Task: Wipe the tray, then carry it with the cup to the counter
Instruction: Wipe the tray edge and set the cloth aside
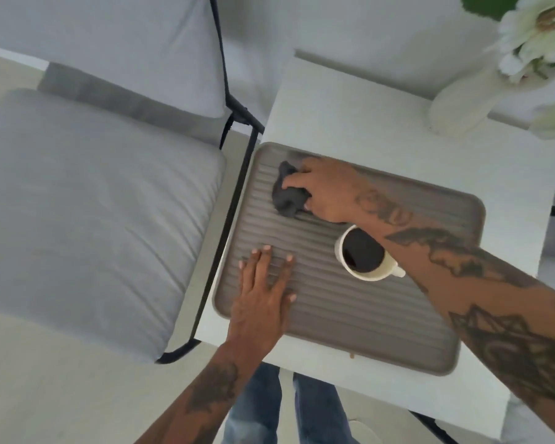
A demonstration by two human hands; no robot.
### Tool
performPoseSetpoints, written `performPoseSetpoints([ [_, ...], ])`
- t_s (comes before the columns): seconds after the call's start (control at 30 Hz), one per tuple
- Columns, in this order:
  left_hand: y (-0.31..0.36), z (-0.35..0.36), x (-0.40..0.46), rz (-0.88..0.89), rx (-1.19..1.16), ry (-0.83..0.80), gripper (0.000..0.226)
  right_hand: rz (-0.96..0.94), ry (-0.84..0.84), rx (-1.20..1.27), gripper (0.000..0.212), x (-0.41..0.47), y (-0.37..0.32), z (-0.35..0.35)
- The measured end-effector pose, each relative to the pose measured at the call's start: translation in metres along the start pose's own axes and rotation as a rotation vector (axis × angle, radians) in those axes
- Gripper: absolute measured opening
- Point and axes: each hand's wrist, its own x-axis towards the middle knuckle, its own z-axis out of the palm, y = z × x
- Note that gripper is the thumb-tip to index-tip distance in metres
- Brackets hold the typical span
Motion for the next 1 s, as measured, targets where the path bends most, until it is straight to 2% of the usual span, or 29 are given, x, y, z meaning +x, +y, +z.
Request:
performPoseSetpoints([
  [0.07,0.0,0.002,0.0,0.0,0.015,0.0,0.066,-0.038,-0.016,0.03,0.038,0.012,-0.014,0.018],
  [0.13,0.0,0.005,0.0,0.008,0.042,0.005,0.069,-0.022,0.019,0.072,0.041,0.016,-0.026,0.029],
  [0.3,-0.001,0.008,0.001,0.012,0.052,0.025,0.071,-0.005,0.092,-0.079,0.048,0.024,-0.069,0.032],
  [0.4,-0.003,0.009,0.0,0.01,0.046,0.01,0.07,0.019,0.087,-0.023,0.046,0.02,-0.066,0.031],
  [0.57,-0.003,0.006,0.002,0.007,0.066,-0.024,0.071,0.161,0.016,0.004,0.025,-0.004,-0.013,0.014],
  [0.7,-0.003,0.004,0.002,0.012,0.038,-0.033,0.07,0.349,-0.103,0.017,0.031,-0.048,0.053,-0.014],
  [0.87,-0.005,0.004,0.002,0.024,0.045,-0.051,0.061,0.553,-0.013,0.251,0.04,-0.146,0.121,-0.033],
  [1.0,-0.006,0.003,0.002,0.024,0.07,-0.086,0.061,0.824,0.187,0.554,0.039,-0.256,0.145,-0.001],
])
